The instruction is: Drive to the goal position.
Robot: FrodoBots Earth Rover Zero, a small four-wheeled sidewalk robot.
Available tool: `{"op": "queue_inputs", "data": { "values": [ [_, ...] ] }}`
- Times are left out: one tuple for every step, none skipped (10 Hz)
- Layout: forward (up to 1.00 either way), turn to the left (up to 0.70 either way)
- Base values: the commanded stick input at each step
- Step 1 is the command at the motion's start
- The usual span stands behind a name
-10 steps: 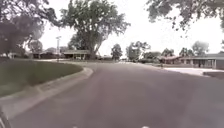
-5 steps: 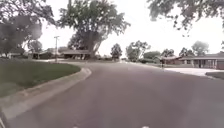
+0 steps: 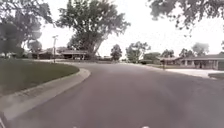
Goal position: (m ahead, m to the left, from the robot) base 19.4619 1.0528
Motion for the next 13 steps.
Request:
{"op": "queue_inputs", "data": {
  "values": [
    [0.70, 0.00],
    [0.70, 0.00],
    [0.70, 0.00],
    [0.70, 0.00],
    [0.70, 0.00],
    [0.70, 0.00],
    [0.70, 0.00],
    [0.70, 0.00],
    [0.70, 0.00],
    [0.70, 0.00],
    [0.70, 0.00],
    [0.70, 0.00],
    [0.70, 0.00]
  ]
}}
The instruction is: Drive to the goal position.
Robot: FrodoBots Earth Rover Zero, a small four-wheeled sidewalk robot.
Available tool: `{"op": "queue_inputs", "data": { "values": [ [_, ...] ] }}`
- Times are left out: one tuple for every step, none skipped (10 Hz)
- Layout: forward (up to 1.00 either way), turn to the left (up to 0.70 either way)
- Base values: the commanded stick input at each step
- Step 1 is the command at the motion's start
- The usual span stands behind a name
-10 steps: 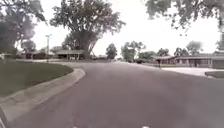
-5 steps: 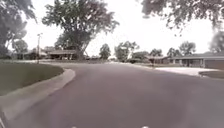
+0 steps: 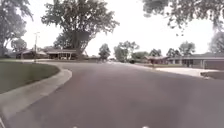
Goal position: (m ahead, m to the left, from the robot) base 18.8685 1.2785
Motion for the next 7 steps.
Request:
{"op": "queue_inputs", "data": {
  "values": [
    [0.70, 0.00],
    [0.70, 0.00],
    [0.70, 0.00],
    [0.70, 0.00],
    [0.70, 0.00],
    [0.70, 0.00],
    [0.70, 0.00]
  ]
}}
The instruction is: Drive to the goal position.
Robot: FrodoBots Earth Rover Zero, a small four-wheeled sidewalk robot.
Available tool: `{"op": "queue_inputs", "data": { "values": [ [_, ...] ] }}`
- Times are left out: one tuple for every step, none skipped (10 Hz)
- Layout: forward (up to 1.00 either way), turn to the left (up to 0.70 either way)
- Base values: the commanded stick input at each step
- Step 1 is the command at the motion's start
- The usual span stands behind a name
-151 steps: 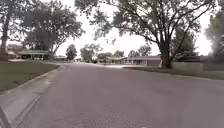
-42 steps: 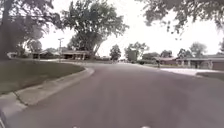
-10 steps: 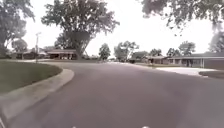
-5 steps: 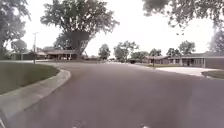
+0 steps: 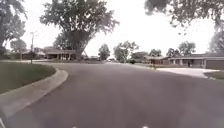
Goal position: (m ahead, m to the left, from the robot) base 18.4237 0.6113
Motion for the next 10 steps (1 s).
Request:
{"op": "queue_inputs", "data": {
  "values": [
    [0.70, 0.00],
    [0.70, 0.00],
    [0.70, 0.00],
    [0.70, 0.00],
    [0.70, 0.00],
    [0.70, 0.00],
    [0.70, 0.00],
    [0.70, 0.00],
    [0.70, 0.00],
    [0.70, 0.00]
  ]
}}
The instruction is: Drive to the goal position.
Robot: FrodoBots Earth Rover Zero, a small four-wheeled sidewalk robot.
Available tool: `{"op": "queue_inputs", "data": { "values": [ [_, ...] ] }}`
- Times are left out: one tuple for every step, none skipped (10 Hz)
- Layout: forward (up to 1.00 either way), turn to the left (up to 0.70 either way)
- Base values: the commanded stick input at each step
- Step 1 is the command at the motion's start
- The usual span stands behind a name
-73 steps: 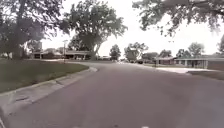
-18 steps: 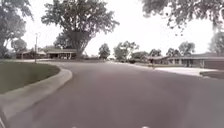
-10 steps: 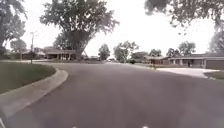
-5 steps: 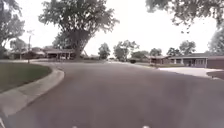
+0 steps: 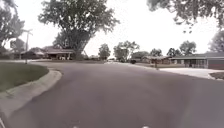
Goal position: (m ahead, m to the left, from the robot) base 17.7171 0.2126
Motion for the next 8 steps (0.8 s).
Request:
{"op": "queue_inputs", "data": {
  "values": [
    [0.70, 0.00],
    [0.70, 0.00],
    [0.70, 0.00],
    [0.70, 0.00],
    [0.70, 0.00],
    [0.70, 0.00],
    [0.70, 0.00],
    [0.70, 0.00]
  ]
}}
